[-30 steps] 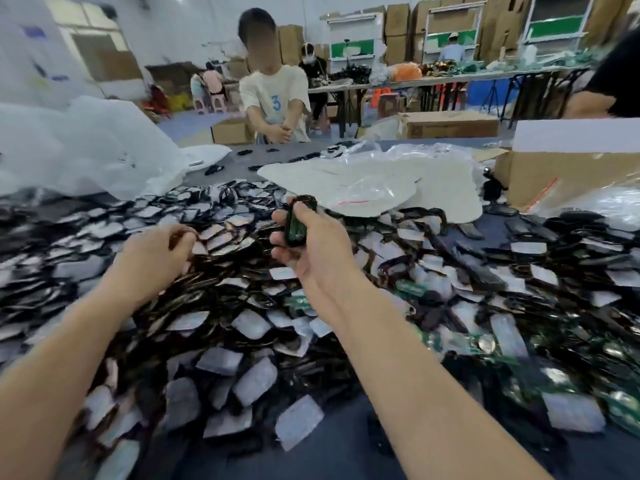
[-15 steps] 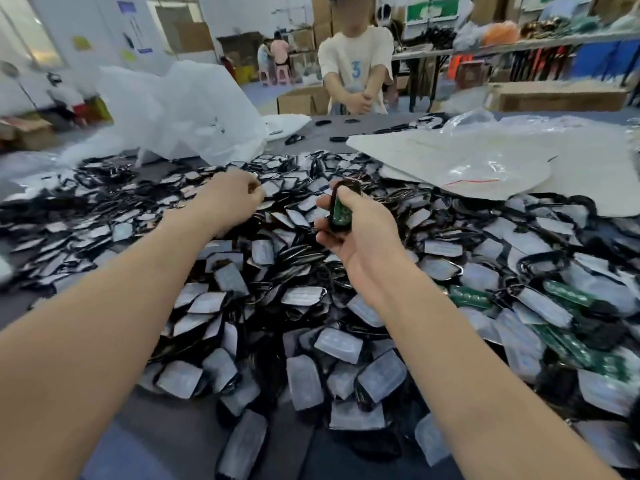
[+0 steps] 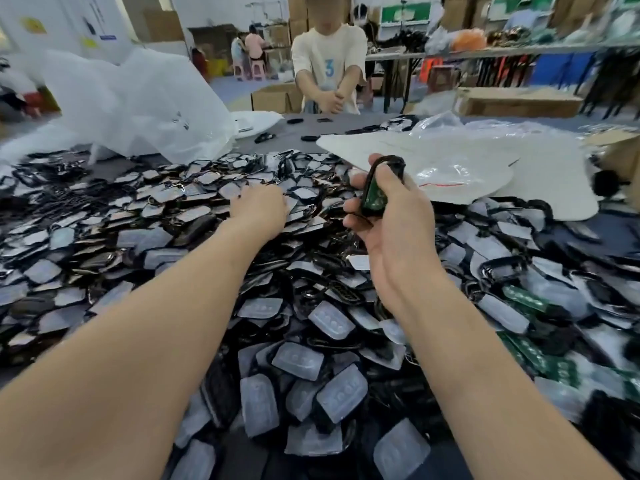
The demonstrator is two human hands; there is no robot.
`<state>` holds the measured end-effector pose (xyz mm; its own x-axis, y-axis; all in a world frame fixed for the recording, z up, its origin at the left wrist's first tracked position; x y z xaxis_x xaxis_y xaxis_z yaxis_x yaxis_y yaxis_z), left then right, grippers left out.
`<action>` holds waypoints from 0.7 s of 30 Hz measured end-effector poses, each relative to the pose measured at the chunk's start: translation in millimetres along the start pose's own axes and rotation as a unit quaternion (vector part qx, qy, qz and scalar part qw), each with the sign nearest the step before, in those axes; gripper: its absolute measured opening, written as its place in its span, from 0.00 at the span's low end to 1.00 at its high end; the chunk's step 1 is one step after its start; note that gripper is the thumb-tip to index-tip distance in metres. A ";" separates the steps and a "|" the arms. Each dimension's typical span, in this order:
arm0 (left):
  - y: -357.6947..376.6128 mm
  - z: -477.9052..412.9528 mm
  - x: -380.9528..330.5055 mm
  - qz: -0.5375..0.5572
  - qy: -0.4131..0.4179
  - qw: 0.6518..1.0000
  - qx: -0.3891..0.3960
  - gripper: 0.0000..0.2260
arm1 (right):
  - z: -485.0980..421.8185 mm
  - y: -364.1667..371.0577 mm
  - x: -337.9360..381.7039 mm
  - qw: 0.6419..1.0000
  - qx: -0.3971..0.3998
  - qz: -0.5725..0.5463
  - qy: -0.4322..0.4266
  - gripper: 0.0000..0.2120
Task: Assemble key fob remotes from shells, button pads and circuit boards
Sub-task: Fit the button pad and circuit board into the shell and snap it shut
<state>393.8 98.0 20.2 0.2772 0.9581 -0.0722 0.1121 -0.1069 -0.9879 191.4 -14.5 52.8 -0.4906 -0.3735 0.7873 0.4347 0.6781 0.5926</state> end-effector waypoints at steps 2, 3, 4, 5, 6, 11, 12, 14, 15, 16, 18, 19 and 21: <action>0.2 -0.8 1.1 0.013 -0.014 1.000 0.004 0.13 | 0.0 -13.1 6.5 1.000 -0.009 0.011 -0.002 0.09; -0.1 -0.6 1.9 0.016 -0.022 1.000 0.009 0.14 | 0.0 -20.5 10.5 1.000 -0.014 0.015 -0.003 0.08; -0.1 -0.2 3.0 0.016 -0.030 0.999 0.016 0.15 | 0.0 -27.8 15.0 1.000 -0.017 0.019 -0.005 0.09; 0.2 0.8 4.0 0.013 -0.036 0.999 0.022 0.15 | -0.1 -35.6 20.0 1.000 -0.018 0.025 -0.006 0.09; 0.0 2.1 4.5 0.012 -0.040 0.999 0.024 0.14 | 0.1 -43.9 25.0 0.999 -0.018 0.030 -0.006 0.09; -20.5 21.7 -8.8 0.069 -0.013 0.996 -0.046 0.12 | 6.2 -105.5 52.6 0.995 -0.023 0.092 -0.015 0.09; -29.0 29.2 -17.8 0.120 0.001 0.991 -0.061 0.13 | 9.4 -122.2 58.8 0.993 -0.030 0.112 -0.020 0.08; -44.3 51.7 -47.8 0.244 0.041 0.967 -0.067 0.13 | 17.3 -156.9 71.8 0.987 -0.046 0.150 -0.033 0.08; -49.7 67.9 -67.9 0.312 0.065 0.946 -0.056 0.10 | 21.4 -173.6 78.7 0.983 -0.054 0.169 -0.040 0.08; -51.5 87.0 -90.7 0.383 0.090 0.919 -0.032 0.05 | 25.1 -189.1 85.7 0.979 -0.062 0.187 -0.045 0.08; -48.1 130.9 -141.3 0.493 0.136 0.859 0.028 0.09 | 31.2 -214.3 100.5 0.970 -0.070 0.226 -0.053 0.08; -42.4 151.9 -167.0 0.526 0.153 0.834 0.058 0.10 | 33.5 -223.4 109.0 0.965 -0.068 0.246 -0.060 0.08; -28.8 190.1 -214.6 0.570 0.174 0.795 0.113 0.10 | 38.7 -238.2 127.1 0.954 -0.059 0.283 -0.077 0.10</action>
<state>149.7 -54.0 38.1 0.3277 0.1381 -0.9347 -0.5644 -0.7647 -0.3108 -3.7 -199.0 5.0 -0.2535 0.1343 0.9580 0.7403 0.6643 0.1028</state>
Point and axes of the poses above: each hand's wrist, its own z-axis away from the middle knuckle, its own y-axis out of the palm, x = y × z, the point moved 9 cm from there along -z, towards the middle knuckle, and after that the axes turned 6 degrees about -y, right-handed, at the moved point
